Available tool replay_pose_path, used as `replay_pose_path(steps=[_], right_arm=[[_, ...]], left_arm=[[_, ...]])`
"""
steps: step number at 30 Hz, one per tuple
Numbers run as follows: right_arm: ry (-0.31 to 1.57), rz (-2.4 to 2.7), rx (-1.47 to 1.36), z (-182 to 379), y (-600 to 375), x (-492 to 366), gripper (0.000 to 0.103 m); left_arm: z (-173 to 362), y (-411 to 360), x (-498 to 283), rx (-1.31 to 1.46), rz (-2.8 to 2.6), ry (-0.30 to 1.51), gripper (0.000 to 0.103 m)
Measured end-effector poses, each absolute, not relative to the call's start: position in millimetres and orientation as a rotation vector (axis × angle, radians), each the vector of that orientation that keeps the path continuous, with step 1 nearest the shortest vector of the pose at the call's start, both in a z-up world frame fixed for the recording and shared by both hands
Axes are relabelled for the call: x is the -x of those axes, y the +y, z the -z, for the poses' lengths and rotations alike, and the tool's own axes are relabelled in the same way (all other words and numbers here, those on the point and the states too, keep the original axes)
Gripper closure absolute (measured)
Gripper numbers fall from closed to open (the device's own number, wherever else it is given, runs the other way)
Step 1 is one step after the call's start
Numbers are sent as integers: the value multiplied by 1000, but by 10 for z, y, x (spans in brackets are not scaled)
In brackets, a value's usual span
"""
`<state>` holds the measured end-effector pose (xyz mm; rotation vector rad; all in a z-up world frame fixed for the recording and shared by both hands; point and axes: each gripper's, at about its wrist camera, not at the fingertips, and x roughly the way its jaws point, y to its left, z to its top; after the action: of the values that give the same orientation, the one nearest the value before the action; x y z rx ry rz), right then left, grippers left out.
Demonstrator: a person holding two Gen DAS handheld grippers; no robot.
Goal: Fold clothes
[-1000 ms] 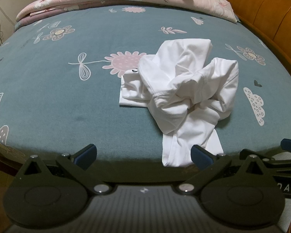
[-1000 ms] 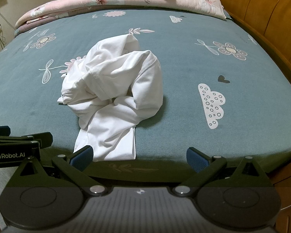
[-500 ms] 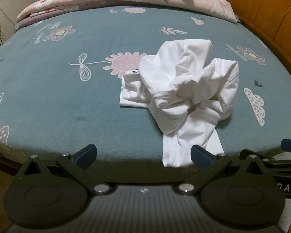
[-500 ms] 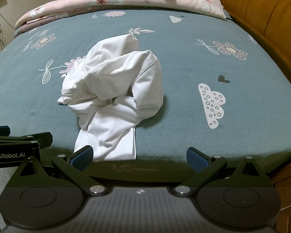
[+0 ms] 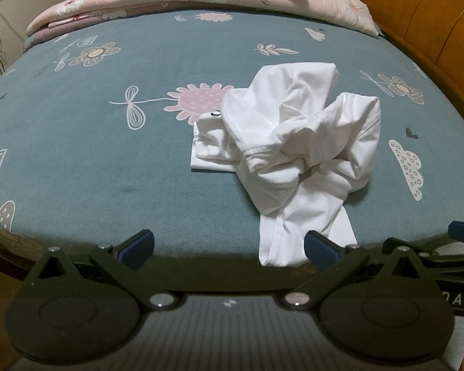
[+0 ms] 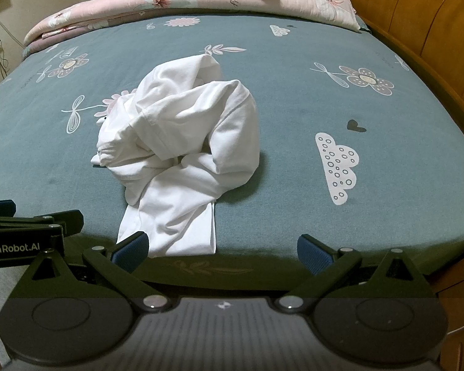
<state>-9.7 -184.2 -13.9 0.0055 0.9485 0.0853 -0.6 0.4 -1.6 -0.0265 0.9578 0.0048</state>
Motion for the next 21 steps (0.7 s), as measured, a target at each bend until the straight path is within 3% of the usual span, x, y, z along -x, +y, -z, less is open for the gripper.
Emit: replay_pose_path(steps=[21], right_arm=[[949,-87,-9,139,-1850,89,0]], left_arm=[[-6,-7,24,15,-10,942,1]])
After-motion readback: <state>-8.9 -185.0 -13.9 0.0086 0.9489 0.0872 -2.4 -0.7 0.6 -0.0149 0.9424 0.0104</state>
